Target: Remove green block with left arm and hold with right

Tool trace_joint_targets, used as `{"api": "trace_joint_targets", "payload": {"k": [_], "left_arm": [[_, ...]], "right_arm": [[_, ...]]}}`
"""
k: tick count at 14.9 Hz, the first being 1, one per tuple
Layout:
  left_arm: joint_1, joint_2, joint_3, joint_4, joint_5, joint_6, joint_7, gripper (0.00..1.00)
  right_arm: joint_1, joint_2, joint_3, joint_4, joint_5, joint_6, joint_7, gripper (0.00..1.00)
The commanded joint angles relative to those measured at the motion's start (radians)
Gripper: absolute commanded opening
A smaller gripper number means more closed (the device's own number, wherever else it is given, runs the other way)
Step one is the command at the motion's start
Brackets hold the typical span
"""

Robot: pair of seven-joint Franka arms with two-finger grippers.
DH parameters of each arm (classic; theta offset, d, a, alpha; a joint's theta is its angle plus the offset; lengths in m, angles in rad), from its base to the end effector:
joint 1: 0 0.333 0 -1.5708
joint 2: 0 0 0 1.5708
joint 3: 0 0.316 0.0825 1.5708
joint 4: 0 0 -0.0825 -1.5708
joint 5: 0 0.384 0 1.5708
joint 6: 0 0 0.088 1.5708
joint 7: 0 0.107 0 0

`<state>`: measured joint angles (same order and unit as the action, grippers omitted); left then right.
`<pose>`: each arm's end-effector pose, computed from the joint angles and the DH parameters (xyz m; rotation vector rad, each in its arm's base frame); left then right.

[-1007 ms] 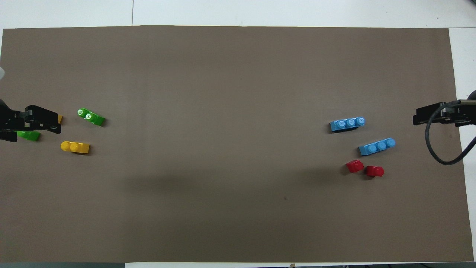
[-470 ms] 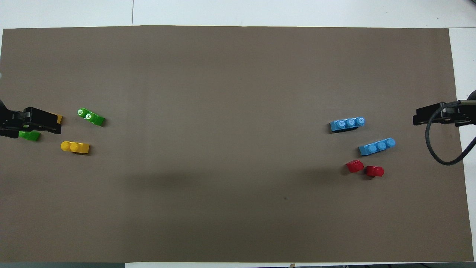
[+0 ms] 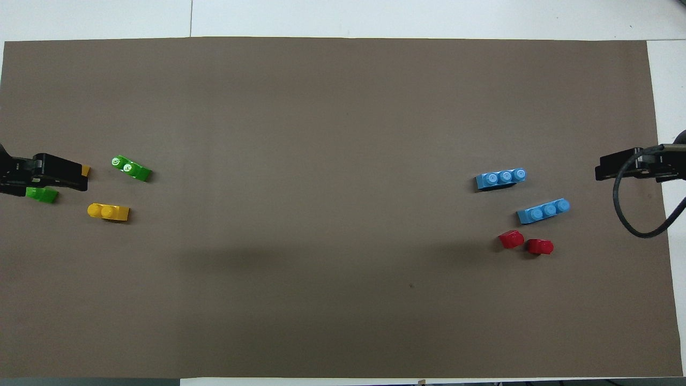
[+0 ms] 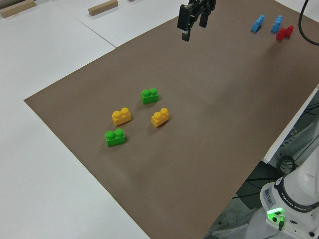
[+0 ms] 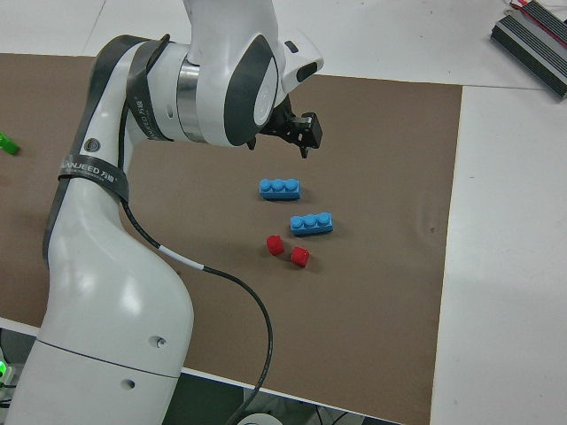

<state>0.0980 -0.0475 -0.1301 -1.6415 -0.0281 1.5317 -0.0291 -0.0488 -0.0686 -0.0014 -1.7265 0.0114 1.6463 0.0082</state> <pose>0.5341 -0.0219 0.6137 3.1200 -0.0045 -0.0988 0.5365 -0.0258 0.5947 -3.1285 0.0928 0.0178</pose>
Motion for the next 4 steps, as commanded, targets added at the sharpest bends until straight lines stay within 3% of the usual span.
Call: {"api": "trace_joint_targets", "payload": {"k": [1,4], "left_arm": [[0.006,-0.017,0.003,-0.011,-0.018,0.005,0.023,1.0],[0.006,-0.017,0.003,-0.011,-0.018,0.005,0.027,1.0]], "right_arm": [[-0.011,0.0,0.006,-0.001,-0.018,0.009,-0.025,1.0],[-0.011,-0.003,0.006,-0.005,-0.018,0.009,-0.021,1.0]]}}
